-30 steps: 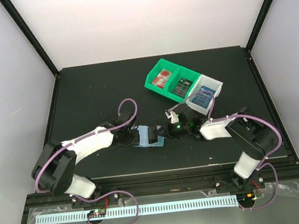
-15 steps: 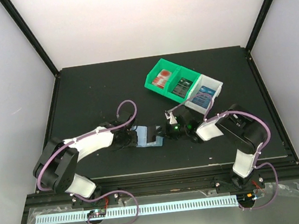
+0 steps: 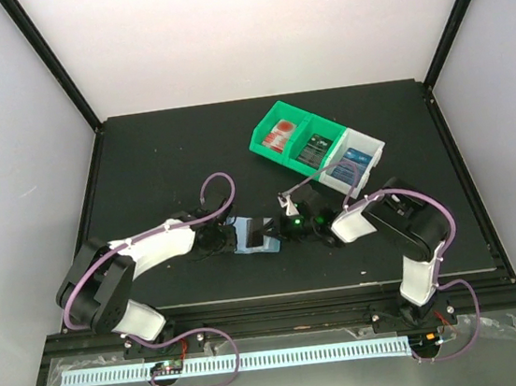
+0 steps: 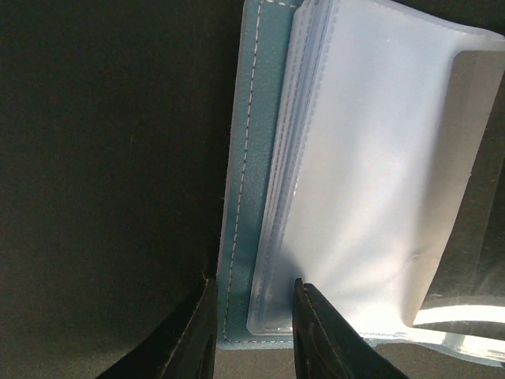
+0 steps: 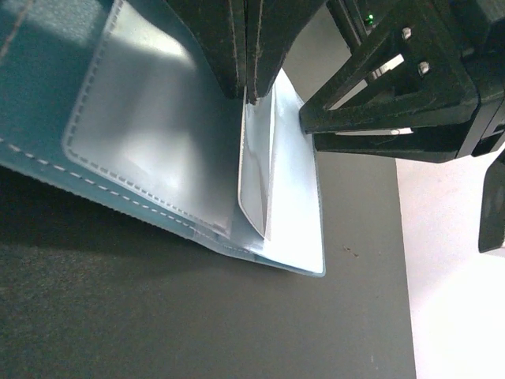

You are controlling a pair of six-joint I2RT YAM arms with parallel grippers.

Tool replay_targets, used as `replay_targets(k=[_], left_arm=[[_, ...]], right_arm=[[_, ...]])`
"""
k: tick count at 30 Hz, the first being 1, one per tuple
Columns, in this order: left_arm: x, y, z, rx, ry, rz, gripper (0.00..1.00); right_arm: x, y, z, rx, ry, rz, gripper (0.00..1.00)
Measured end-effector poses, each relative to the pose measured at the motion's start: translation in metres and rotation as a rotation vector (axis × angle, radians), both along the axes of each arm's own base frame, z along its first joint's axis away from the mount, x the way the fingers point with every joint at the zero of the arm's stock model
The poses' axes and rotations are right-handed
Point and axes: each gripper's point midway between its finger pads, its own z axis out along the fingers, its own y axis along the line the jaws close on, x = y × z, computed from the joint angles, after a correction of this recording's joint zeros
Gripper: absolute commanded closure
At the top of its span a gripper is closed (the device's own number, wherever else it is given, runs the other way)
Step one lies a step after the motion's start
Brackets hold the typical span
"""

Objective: Put the credit cards into the card holder
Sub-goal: Insert the credit card into the card holder.

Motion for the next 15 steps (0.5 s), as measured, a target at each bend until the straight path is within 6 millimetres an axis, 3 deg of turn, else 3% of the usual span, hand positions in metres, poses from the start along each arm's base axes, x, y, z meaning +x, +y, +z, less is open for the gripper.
replay_targets(k=[15], left_arm=[[-0.001,-0.001,0.0,-0.01,-0.006,-0.002,0.7]], right_arm=[[0.001,0.013,-0.004,0.017,0.016,-0.004,0.99]])
